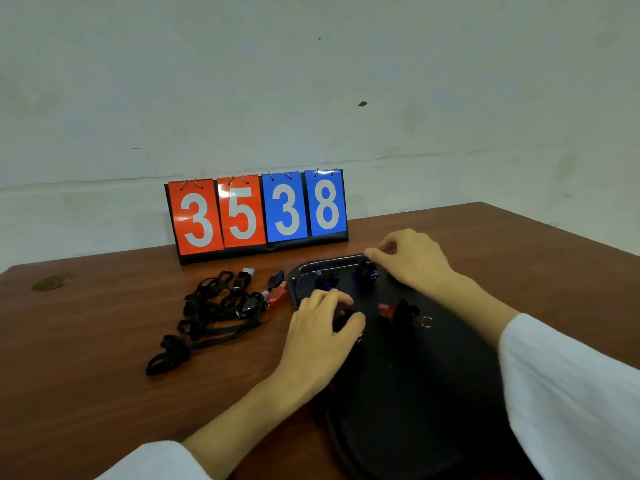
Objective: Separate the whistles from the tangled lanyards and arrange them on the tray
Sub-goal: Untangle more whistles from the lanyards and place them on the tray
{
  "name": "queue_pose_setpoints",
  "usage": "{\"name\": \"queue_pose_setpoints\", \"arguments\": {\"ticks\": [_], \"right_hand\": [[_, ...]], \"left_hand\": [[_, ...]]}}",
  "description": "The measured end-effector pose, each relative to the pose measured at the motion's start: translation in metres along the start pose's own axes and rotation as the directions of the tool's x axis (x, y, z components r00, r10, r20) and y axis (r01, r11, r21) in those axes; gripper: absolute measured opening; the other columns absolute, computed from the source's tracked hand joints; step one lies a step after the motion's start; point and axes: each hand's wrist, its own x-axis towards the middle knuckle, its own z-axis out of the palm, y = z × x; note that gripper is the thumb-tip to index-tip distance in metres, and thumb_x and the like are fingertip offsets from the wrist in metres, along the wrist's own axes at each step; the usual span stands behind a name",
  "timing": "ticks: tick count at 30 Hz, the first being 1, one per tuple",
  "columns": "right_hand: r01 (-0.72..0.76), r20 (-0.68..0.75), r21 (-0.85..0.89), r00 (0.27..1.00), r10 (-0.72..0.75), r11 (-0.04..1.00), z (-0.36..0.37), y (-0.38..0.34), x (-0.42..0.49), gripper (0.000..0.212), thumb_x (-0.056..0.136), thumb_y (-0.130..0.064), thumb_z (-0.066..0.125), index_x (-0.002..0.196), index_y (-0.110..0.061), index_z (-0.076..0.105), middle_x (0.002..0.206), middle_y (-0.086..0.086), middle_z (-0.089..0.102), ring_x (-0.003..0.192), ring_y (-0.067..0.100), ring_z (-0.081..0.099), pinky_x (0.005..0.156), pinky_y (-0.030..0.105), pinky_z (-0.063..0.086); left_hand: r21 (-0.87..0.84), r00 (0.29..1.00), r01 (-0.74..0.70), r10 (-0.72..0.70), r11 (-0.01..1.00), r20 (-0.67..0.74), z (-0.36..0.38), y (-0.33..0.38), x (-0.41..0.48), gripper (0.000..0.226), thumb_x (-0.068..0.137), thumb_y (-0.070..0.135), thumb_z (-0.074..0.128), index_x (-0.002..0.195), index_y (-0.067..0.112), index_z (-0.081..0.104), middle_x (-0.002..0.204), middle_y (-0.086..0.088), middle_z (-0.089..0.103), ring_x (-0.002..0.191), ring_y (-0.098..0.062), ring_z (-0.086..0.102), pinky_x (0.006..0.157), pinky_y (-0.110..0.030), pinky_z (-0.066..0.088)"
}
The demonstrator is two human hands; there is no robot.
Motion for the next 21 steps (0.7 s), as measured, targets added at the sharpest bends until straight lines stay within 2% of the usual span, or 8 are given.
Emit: {"name": "queue_pose_setpoints", "arguments": {"ticks": [2, 4, 5, 6, 9, 14, 18, 21], "right_hand": [[0.009, 0.206, -0.001, 0.979, -0.009, 1.000, -0.015, 0.002, -0.019, 0.045, 0.082, -0.052, 0.059, 0.114, -0.020, 0.061, 0.115, 0.001, 0.064, 0.101, 0.018, 0.059, 0.082, 0.029, 0.046], [0.015, 0.421, -0.030, 0.907, -0.001, 0.999, -0.022, 0.002, -0.039, 0.062, 0.079, -0.050, 0.063, 0.133, -0.024, 0.045, 0.129, 0.000, 0.053, 0.111, 0.017, 0.054, 0.087, 0.026, 0.042], [0.022, 0.461, -0.040, 0.887, -0.001, 0.999, -0.021, 0.002, -0.047, 0.069, 0.079, -0.047, 0.065, 0.138, -0.025, 0.038, 0.132, 0.000, 0.050, 0.113, 0.017, 0.052, 0.088, 0.025, 0.041], [0.028, 0.456, -0.047, 0.890, -0.004, 0.999, -0.019, 0.003, -0.052, 0.071, 0.079, -0.042, 0.067, 0.140, -0.026, 0.034, 0.132, 0.000, 0.050, 0.113, 0.016, 0.052, 0.088, 0.024, 0.040], [0.042, 0.326, -0.067, 0.945, -0.018, 0.997, -0.008, 0.004, -0.058, 0.060, 0.082, -0.034, 0.066, 0.136, -0.023, 0.042, 0.119, -0.002, 0.058, 0.103, 0.013, 0.056, 0.084, 0.023, 0.043], [-0.030, 0.193, -0.062, 0.980, 0.042, 0.998, 0.001, 0.004, -0.061, 0.059, 0.081, -0.039, 0.066, 0.133, -0.020, 0.044, 0.117, 0.000, 0.061, 0.103, 0.016, 0.059, 0.084, 0.027, 0.045], [-0.075, 0.208, -0.069, 0.974, 0.087, 0.995, 0.002, 0.005, -0.059, 0.062, 0.082, -0.048, 0.062, 0.133, -0.018, 0.044, 0.125, 0.003, 0.057, 0.111, 0.019, 0.056, 0.088, 0.029, 0.044], [-0.071, 0.218, -0.090, 0.972, 0.090, 0.993, -0.006, 0.003, -0.060, 0.065, 0.083, -0.058, 0.054, 0.133, -0.017, 0.045, 0.128, 0.003, 0.056, 0.113, 0.019, 0.055, 0.089, 0.031, 0.045]], "left_hand": [[0.042, 0.999, 0.007, -0.009, 0.999, 0.051, -0.002, 0.001, 0.001, 0.032, 0.088, 0.036, 0.053, 0.119, 0.032, 0.050, 0.110, 0.018, 0.043, 0.105, -0.001, 0.039, 0.094, -0.022, 0.029], [0.027, 0.994, 0.043, -0.046, 0.999, 0.103, -0.005, 0.003, 0.002, 0.038, 0.086, 0.034, 0.054, 0.123, 0.032, 0.046, 0.110, 0.017, 0.043, 0.108, -0.003, 0.040, 0.096, -0.024, 0.030], [0.006, 0.989, 0.072, -0.072, 0.997, 0.127, -0.007, 0.005, 0.002, 0.041, 0.085, 0.035, 0.056, 0.124, 0.032, 0.045, 0.111, 0.016, 0.043, 0.110, -0.005, 0.040, 0.098, -0.026, 0.031], [-0.004, 0.985, 0.094, -0.092, 0.996, 0.148, -0.009, 0.005, 0.003, 0.044, 0.083, 0.037, 0.059, 0.125, 0.033, 0.044, 0.111, 0.015, 0.044, 0.111, -0.006, 0.041, 0.100, -0.028, 0.032], [0.062, 0.977, 0.071, -0.081, 0.996, 0.195, -0.010, 0.005, 0.002, 0.054, 0.078, 0.042, 0.067, 0.126, 0.035, 0.042, 0.113, 0.016, 0.044, 0.108, -0.004, 0.041, 0.102, -0.031, 0.033], [0.019, 0.983, 0.070, -0.072, 0.997, 0.170, -0.009, 0.003, 0.000, 0.055, 0.076, 0.044, 0.070, 0.124, 0.035, 0.044, 0.115, 0.016, 0.044, 0.104, -0.005, 0.044, 0.101, -0.036, 0.039], [0.011, 0.987, 0.071, -0.072, 0.997, 0.141, -0.007, -0.001, 0.002, 0.063, 0.074, 0.047, 0.072, 0.128, 0.035, 0.042, 0.122, 0.012, 0.048, 0.108, -0.008, 0.047, 0.100, -0.038, 0.041], [0.046, 0.987, 0.033, -0.040, 0.998, 0.154, -0.008, 0.000, 0.001, 0.074, 0.071, 0.052, 0.071, 0.135, 0.034, 0.037, 0.130, 0.013, 0.041, 0.112, -0.006, 0.044, 0.101, -0.035, 0.040]]}}
